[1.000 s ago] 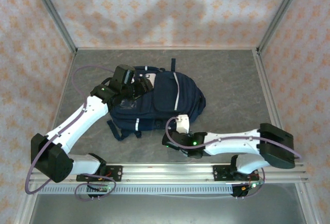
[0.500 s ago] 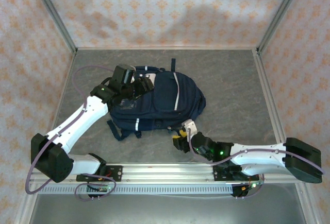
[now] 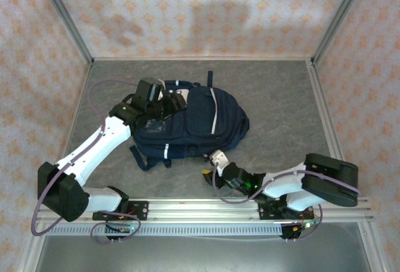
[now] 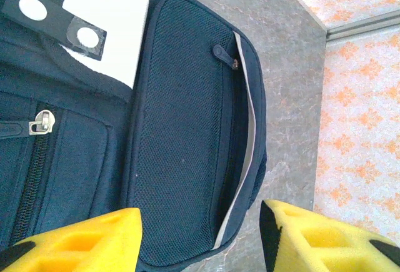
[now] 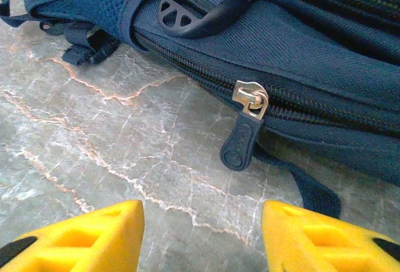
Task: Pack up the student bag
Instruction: Zip the student bag at the center of the table.
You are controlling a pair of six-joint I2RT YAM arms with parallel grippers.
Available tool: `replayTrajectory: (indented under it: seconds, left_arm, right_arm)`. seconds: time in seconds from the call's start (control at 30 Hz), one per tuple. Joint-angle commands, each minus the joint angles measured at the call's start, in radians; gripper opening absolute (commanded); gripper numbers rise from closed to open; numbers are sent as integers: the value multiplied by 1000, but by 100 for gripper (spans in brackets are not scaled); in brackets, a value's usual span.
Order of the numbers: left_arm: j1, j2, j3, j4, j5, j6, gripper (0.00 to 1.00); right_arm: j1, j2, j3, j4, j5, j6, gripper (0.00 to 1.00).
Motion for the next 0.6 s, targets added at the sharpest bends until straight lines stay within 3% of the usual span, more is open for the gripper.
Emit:
replayTrajectory:
  seconds: [0.0, 0.27, 0.57]
  left_arm:
    - [8, -9, -10, 22, 9, 21, 53]
    - [11, -4, -11, 24, 15, 22, 52]
    - [12, 5, -12, 28, 19, 20, 52]
  right_arm:
    - [-7, 85, -4, 194, 20, -30, 52]
    - [-16, 244, 0, 376, 74, -30, 50]
    - [-22, 320, 16, 471, 78, -36, 45]
